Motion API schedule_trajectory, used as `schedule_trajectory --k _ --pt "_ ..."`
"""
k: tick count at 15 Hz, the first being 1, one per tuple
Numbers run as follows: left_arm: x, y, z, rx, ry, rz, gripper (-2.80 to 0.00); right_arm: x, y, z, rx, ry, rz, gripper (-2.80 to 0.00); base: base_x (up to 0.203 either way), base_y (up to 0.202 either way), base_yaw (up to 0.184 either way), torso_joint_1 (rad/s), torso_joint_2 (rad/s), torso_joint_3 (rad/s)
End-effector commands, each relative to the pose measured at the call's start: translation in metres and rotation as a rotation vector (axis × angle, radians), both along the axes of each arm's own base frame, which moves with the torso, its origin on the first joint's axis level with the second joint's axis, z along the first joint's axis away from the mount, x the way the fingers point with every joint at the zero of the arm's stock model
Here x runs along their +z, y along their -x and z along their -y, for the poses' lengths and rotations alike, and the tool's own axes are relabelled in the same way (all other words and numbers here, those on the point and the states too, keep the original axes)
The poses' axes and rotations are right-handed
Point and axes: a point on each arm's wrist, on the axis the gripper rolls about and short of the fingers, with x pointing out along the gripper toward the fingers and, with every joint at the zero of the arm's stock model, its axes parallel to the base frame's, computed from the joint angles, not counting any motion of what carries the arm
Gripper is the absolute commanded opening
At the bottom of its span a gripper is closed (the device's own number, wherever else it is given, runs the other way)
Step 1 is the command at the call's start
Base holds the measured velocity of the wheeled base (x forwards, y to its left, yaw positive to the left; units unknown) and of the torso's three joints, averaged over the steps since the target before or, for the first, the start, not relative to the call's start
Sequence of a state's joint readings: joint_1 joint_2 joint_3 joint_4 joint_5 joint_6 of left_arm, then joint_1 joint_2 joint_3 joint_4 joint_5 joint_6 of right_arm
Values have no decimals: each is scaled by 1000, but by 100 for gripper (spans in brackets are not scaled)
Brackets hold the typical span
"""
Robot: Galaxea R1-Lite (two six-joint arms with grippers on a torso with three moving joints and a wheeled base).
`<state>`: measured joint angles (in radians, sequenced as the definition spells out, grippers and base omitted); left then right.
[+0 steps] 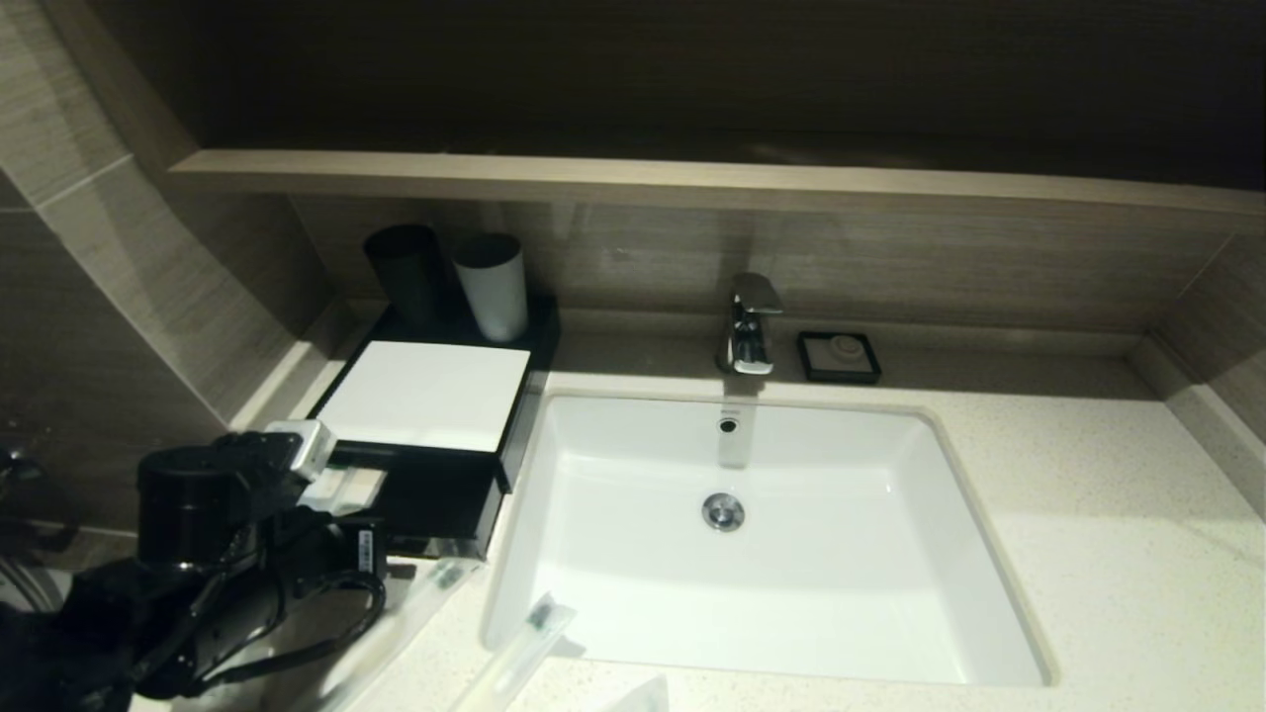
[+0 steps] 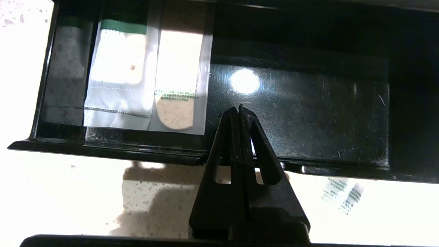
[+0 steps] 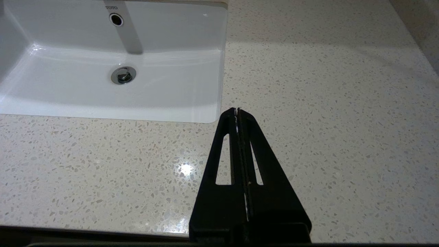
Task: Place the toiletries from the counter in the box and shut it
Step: Open the drawer
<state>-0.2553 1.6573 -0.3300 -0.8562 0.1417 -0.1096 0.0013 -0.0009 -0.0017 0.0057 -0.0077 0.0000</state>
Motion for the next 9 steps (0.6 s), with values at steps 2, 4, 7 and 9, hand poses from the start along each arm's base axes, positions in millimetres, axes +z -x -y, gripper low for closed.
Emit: schedule_trajectory --k 2,4,7,9 --pt "4 5 0 -3 5 18 -280 0 0 0 0 0 -1 -280 0 0 0 0 0 0" --pt "2 8 0 -9 0 3 -280 0 0 0 0 0 -1 -280 0 0 0 0 0 0" --pt "1 10 1 -12 -2 -3 -280 0 0 0 0 0 -1 -280 0 0 0 0 0 0" --pt "-2 13 1 -16 -6 -17 -280 0 0 0 0 0 -1 -280 0 0 0 0 0 0"
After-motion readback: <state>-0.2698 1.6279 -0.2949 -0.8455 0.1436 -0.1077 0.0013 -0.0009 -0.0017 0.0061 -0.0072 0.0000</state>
